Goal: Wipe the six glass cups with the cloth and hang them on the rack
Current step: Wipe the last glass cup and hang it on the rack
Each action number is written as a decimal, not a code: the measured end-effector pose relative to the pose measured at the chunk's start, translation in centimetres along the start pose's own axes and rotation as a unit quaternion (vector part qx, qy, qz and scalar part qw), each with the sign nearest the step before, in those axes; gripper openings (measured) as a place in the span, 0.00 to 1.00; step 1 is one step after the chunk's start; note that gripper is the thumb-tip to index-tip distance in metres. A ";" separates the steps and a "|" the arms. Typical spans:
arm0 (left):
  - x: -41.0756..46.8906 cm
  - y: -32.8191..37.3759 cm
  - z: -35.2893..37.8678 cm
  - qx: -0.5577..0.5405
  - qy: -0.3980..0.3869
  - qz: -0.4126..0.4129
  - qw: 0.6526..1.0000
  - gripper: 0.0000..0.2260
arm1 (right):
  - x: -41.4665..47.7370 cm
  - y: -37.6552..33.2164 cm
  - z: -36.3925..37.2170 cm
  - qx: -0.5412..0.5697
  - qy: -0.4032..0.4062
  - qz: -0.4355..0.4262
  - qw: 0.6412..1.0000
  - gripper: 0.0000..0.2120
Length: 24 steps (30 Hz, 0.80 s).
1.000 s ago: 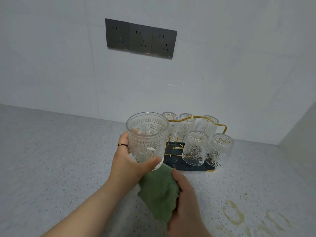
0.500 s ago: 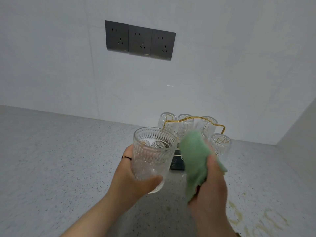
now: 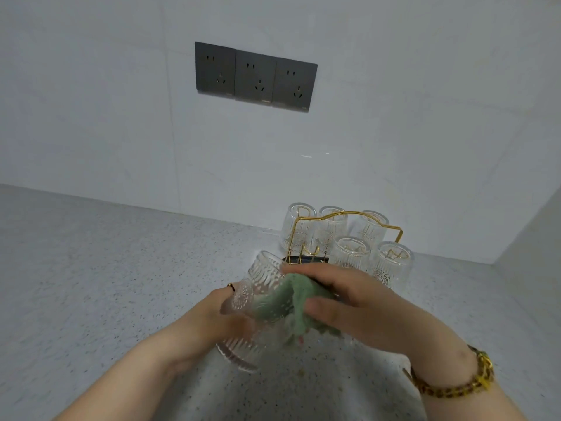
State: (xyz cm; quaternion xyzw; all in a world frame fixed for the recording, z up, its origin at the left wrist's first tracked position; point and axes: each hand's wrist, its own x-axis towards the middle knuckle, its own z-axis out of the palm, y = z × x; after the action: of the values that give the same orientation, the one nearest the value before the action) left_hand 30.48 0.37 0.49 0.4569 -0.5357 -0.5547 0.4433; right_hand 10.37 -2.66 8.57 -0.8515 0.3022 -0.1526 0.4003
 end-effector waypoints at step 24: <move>0.6 1.3 1.6 -0.254 0.002 -0.098 0.962 0.18 | 1.0 0.3 1.1 0.103 0.103 0.062 0.987 0.07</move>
State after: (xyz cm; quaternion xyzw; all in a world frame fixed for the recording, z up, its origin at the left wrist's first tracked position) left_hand 28.83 0.01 1.74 0.3803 -0.3291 -0.7124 0.4894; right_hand 11.62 -2.81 7.64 -0.7648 0.3770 -0.2447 0.4615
